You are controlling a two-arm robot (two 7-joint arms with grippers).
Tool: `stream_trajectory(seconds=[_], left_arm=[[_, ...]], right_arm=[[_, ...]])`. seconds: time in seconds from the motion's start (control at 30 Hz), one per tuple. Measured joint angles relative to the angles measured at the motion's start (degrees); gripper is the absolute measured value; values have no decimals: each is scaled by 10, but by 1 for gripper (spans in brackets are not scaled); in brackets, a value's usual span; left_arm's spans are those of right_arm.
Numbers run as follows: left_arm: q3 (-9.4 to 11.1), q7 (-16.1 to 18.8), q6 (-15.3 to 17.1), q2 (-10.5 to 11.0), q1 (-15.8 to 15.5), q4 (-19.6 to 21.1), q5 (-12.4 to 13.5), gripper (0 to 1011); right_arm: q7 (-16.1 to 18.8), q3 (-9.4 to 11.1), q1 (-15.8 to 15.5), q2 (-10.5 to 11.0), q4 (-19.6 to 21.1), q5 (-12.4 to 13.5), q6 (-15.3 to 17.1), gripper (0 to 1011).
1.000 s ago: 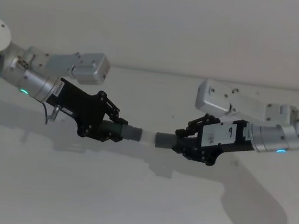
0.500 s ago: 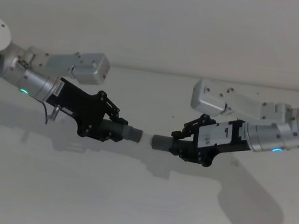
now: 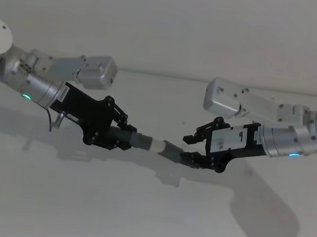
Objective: Use both hands to pick up one end of the pipe from the table, align the ends, and insert them.
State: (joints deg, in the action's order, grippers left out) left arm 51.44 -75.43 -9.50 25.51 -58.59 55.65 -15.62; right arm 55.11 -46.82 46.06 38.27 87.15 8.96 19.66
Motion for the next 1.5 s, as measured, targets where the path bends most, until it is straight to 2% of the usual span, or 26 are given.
stream_trajectory(seconds=[1.5], left_arm=[[0, 0, 0, 1, 0, 0, 1, 347]], right_arm=[[1, -7, 9, 1, -7, 6, 2, 332]])
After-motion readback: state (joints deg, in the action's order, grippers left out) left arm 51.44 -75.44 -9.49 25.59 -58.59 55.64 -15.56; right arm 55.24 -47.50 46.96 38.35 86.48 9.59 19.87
